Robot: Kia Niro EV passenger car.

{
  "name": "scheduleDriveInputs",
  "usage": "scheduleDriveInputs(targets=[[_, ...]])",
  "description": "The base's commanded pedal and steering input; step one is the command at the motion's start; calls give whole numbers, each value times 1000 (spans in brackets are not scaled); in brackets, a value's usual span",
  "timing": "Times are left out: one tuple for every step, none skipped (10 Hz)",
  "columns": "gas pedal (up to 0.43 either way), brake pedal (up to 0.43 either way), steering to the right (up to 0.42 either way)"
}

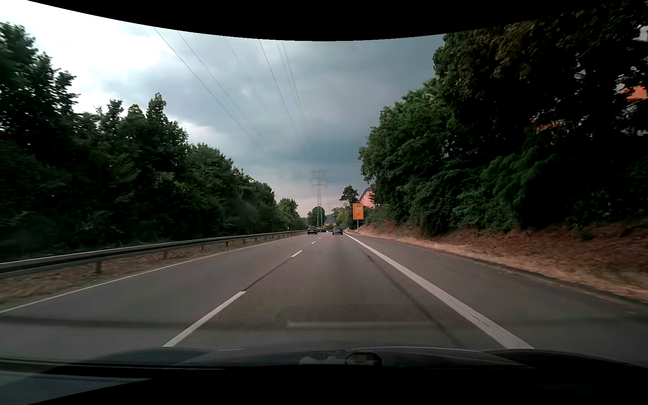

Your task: Follow the waypoints while adhering to traffic rules and regulations

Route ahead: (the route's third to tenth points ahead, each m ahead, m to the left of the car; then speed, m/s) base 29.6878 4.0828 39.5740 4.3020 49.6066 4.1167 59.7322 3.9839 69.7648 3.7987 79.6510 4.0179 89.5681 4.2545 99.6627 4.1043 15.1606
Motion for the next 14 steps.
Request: scheduleDriveInputs(targets=[[87,0,-2],[87,0,-2],[87,0,-2],[87,0,-2],[87,0,-2],[87,0,-2],[87,0,-2],[87,0,-2],[87,0,-2],[87,0,-2],[87,0,-2],[87,0,-2],[87,0,-2],[87,0,-2]])
